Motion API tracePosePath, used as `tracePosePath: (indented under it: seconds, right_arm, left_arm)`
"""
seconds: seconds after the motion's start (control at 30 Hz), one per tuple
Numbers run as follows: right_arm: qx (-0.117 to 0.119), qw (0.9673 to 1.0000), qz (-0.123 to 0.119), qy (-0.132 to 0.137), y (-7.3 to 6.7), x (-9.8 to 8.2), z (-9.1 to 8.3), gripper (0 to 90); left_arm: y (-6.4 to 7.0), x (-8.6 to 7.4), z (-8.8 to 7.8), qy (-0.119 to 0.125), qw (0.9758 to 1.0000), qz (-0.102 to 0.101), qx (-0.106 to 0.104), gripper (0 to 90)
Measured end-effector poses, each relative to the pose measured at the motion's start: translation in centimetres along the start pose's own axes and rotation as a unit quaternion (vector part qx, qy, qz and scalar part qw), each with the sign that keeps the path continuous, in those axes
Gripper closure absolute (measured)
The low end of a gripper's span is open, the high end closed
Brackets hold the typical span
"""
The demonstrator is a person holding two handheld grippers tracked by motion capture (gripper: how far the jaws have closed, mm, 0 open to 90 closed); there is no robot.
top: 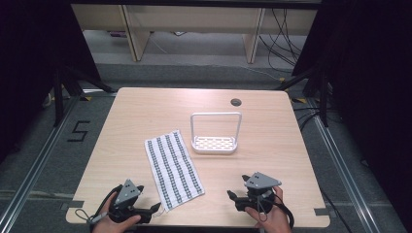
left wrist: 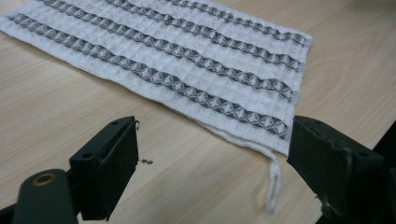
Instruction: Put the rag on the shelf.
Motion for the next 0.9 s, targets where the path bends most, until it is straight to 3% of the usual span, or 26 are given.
tracePosePath:
  seconds: [0.13,0.17,0.23,0.27,0.3,0.47,0.5,0.57,0.7,0.73,0.8,0.9]
  right_arm:
    - [0.013,0.9998,-0.012,-0.002,-1.0,0.6,0.9,28.2]
    - [0.018,0.9998,-0.006,-0.009,-1.3,0.6,1.1,28.5]
    - [0.022,0.9995,-0.022,-0.007,-1.6,0.9,1.7,29.1]
    - [0.024,0.9994,-0.023,-0.009,-1.8,1.0,1.9,29.3]
    - [0.028,0.9994,-0.016,-0.011,-2.1,1.1,2.1,29.6]
    - [0.039,0.9984,-0.038,-0.014,-3.0,1.8,3.4,31.8]
    - [0.043,0.9982,-0.039,-0.018,-3.1,1.9,3.5,32.3]
    - [0.044,0.9982,-0.036,-0.021,-3.5,2.1,4.0,32.9]
    - [0.053,0.9974,-0.042,-0.024,-4.0,2.4,4.9,34.8]
    - [0.053,0.9972,-0.044,-0.028,-4.1,2.5,5.0,35.4]
    - [0.056,0.9969,-0.046,-0.028,-4.3,2.7,5.4,36.1]
    - [0.06,0.9966,-0.049,-0.03,-4.5,2.9,6.0,37.3]
  left_arm:
    - [0.8,0.0,0.5,0.004,1.0,0.004,-0.006,16.7]
    - [1.1,0.1,0.6,0.007,0.9999,0.001,-0.011,17.2]
    - [1.5,0.0,0.6,-0.002,0.9999,0.006,-0.011,18.4]
    - [1.5,0.0,0.6,-0.007,0.9997,0.017,-0.012,19.1]
    - [1.8,0.0,0.6,-0.004,0.9998,0.014,-0.016,19.7]
    - [2.7,-0.1,0.9,-0.011,0.9994,0.02,-0.024,22.8]
    - [2.7,0.0,1.0,-0.015,0.9992,0.03,-0.021,23.5]
    - [3.1,0.0,1.3,-0.01,0.9994,0.02,-0.028,25.4]
    - [3.3,0.0,1.4,-0.029,0.9986,0.04,-0.021,25.9]
    - [3.4,0.0,1.5,-0.025,0.9989,0.031,-0.025,26.4]
    - [3.2,0.0,1.6,-0.03,0.9986,0.039,-0.016,27.6]
    - [3.3,0.2,2.0,-0.03,0.9986,0.039,-0.021,28.8]
Point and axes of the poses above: each handheld gripper's, and its own axes: z roughly forward along the jaws, x roughly out of its top, y roughly to its right, the point moved 5 cm from there along z, roughly forward along the jaws, and after that the axes turned 2 degrees about -y, right-handed, at the moved point
